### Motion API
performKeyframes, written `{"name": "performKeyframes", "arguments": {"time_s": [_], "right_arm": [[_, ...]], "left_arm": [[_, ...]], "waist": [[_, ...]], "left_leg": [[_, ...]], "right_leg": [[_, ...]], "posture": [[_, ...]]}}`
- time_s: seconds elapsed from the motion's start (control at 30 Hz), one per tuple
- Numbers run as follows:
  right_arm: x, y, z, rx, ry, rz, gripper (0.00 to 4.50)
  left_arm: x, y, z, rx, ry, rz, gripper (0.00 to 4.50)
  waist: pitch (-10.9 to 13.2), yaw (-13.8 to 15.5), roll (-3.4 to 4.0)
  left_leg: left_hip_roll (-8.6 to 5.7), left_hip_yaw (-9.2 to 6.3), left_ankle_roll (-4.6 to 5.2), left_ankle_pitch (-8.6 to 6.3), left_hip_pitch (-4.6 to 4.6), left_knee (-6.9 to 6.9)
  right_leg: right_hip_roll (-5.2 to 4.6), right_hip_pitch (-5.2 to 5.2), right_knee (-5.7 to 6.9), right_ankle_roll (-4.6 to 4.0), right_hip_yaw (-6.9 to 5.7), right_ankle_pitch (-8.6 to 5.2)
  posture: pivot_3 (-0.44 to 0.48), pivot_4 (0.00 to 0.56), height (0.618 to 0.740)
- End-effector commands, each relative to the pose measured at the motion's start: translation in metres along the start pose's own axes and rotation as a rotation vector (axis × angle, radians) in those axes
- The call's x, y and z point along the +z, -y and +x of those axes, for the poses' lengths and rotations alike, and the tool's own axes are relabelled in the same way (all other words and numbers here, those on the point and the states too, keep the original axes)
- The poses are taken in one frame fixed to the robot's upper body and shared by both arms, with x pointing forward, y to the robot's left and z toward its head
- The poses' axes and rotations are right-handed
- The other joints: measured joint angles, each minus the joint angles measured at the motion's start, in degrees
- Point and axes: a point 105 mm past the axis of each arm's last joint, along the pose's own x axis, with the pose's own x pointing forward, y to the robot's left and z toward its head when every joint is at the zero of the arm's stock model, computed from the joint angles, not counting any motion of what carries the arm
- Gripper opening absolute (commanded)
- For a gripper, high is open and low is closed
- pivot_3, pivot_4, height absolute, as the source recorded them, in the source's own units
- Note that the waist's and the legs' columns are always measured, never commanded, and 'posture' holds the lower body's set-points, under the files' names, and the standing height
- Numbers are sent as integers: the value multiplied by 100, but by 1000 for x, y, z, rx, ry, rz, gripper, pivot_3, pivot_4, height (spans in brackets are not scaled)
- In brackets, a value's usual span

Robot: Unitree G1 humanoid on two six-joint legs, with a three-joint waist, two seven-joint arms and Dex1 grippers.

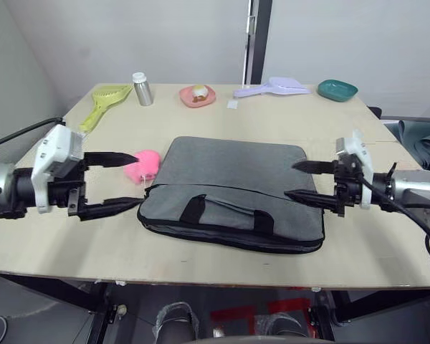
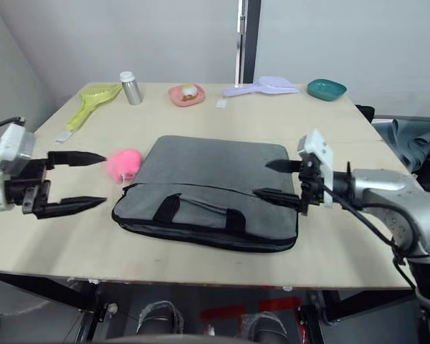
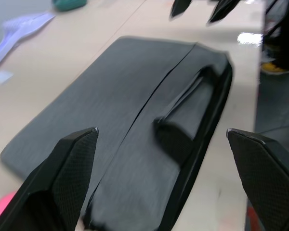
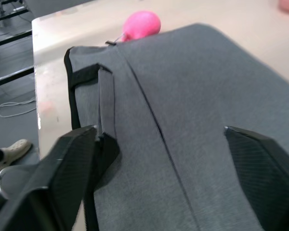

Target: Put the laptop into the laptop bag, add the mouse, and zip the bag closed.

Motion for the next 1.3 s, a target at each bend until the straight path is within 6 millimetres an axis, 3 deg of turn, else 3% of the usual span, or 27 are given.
{"name": "performKeyframes", "arguments": {"time_s": [0.03, 0.23, 0.33, 0.53, 0.67, 0.8, 1.0, 1.17, 1.3], "right_arm": [[-8, 8, 4, -18, -19, 8, 2984], [-25, 18, 18, 12, -40, 34, 898], [-24, 15, 29, 66, -15, 46, 15], [-33, 14, 51, 115, -14, 51, 15], [-60, 15, 64, 136, -53, 85, 15], [-92, 21, 63, 119, -130, 145, 15], [-110, 22, 56, 115, -182, 156, 15], [-117, 24, 61, 119, -223, 135, 15], [-112, 25, 63, 129, -223, 122, 15]], "left_arm": [[11, 9, 13, -64, 63, 30, 4500], [14, 8, 26, -126, 118, 32, 4500], [5, 2, 19, -101, 95, 2, 4500], [3, -13, 19, -79, 101, -27, 4500], [0, -21, 18, -61, 102, -42, 4500], [-7, -26, 15, -30, 86, -64, 4500], [-15, -39, 3, 43, 71, -81, 4500], [-37, -84, -25, 273, 81, -215, 4500], [-66, -114, -32, 429, 49, -369, 4500]], "waist": [[-1, -5, -1], [-3, -20, -2], [-3, -45, -2], [-5, -23, -3], [-8, -15, -9], [-22, -29, -14], [-76, -18, -31], [-108, -12, -34], [-145, -12, -35]], "left_leg": [[0, 0, 0, 0, 1, 4], [0, 0, 0, 0, -1, 11], [0, 2, 0, 1, -2, 17], [3, -1, -1, 1, -3, 26], [1, -3, -2, 0, -3, 34], [2, -4, -4, -1, 1, 38], [2, -8, -5, -3, 16, 49], [2, -9, -8, -5, 68, 51], [0, -10, -10, -6, 96, 50]], "right_leg": [[0, 1, 2, 0, 0, 0], [1, 0, 8, 0, 3, 0], [1, -4, 17, 0, 7, 0], [4, -5, 28, 0, 6, 0], [0, -3, 33, 0, 5, 0], [1, -2, 44, 0, 6, 0], [0, 18, 50, 0, 6, 0], [-1, 64, 53, 1, 7, -1], [-1, 88, 57, 1, 10, -1]], "posture": [[0, 150, 740], [0, 150, 740], [0, 150, 740], [0, 150, 740], [0, 150, 740], [0, 150, 740], [0, 150, 740], [0, 150, 740], [0, 150, 740]]}}
